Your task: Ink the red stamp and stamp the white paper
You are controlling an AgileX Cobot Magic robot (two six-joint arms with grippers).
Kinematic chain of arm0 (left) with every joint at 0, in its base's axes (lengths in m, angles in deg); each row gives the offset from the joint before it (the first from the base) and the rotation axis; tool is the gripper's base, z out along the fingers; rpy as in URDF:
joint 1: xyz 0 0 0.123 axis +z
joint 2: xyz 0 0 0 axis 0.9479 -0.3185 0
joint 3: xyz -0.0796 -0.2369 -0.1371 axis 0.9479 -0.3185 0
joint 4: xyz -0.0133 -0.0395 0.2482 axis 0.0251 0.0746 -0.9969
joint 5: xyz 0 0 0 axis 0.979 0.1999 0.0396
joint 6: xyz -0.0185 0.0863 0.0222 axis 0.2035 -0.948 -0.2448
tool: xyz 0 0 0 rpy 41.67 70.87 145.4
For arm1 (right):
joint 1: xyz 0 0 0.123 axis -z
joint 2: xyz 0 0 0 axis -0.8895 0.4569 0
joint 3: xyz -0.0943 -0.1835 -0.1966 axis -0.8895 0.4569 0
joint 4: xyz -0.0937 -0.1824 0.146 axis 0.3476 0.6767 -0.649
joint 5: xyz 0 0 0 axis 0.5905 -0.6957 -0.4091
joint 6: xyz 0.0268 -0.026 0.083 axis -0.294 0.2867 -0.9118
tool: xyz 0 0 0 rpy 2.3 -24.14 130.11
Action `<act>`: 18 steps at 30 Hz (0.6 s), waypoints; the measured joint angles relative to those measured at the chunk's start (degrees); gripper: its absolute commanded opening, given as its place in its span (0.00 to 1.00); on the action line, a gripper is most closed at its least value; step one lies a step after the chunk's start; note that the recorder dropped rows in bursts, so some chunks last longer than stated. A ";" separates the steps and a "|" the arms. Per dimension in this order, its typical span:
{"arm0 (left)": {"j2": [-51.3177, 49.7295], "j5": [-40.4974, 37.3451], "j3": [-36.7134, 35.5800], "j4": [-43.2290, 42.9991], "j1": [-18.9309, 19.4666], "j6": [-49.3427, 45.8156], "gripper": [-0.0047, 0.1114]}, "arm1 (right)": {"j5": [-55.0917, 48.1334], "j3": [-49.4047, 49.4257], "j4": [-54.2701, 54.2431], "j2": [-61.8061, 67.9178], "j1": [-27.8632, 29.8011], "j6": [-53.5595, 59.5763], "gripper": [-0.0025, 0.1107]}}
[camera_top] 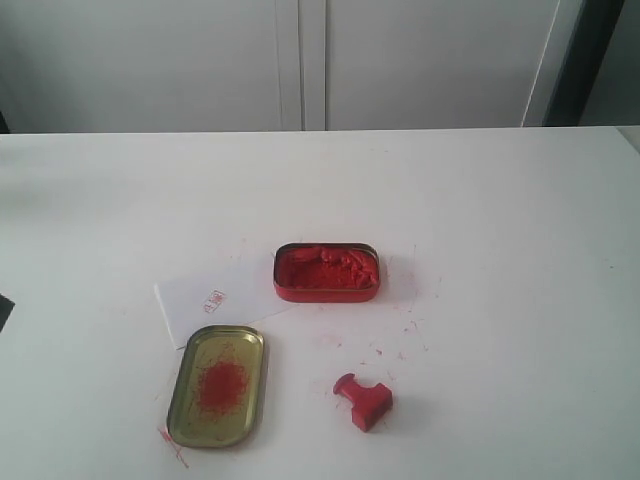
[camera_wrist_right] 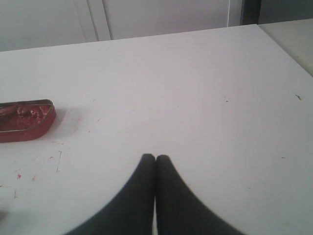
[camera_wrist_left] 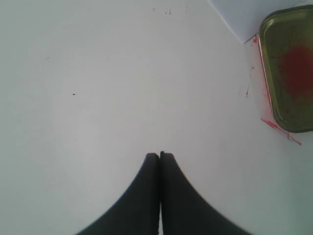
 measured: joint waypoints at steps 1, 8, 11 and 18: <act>1.08 0.00 -0.53 0.00 0.00 0.00 0.04 | 0.00 0.00 0.00 0.00 0.00 0.00 0.02; 9.83 0.14 -4.55 0.00 0.00 0.00 0.04 | 0.00 0.00 0.00 0.00 0.00 0.00 0.02; 13.64 -0.09 -5.96 0.00 0.00 0.00 0.04 | 0.00 0.00 0.00 0.00 0.00 0.00 0.02; 14.65 -0.08 -6.10 0.00 0.00 -0.37 0.04 | 0.00 0.00 0.00 0.00 0.00 0.00 0.02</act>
